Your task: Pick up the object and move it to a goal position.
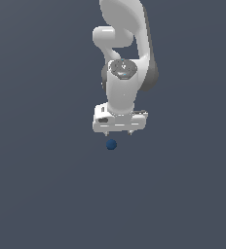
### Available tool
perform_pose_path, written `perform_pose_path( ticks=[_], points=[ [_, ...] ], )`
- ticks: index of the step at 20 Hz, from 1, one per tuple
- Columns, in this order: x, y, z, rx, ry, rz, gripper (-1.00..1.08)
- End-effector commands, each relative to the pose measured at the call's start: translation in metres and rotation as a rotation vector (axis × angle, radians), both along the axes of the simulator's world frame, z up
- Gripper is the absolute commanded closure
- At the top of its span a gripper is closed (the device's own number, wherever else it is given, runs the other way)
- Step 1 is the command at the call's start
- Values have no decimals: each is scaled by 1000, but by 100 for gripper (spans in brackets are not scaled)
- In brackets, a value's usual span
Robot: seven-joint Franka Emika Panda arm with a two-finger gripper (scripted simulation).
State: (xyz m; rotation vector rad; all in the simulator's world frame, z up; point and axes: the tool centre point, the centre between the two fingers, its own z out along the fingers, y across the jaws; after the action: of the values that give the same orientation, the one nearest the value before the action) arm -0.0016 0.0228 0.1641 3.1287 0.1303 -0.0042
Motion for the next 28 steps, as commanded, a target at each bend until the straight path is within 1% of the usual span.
perform_pose_path(
  ticks=[1,4,10,16,22,28],
  points=[
    [0,0,0,0,0,0,-92],
    [2,-5,2,-4,-4,-4,-92],
    [10,-30,13,-27,-23,-30,-92],
    [10,-30,13,-27,-23,-27,-92],
    [9,-31,7,-27,-20,24,-92],
    [5,-32,-6,-26,-15,126,-92]
  ],
)
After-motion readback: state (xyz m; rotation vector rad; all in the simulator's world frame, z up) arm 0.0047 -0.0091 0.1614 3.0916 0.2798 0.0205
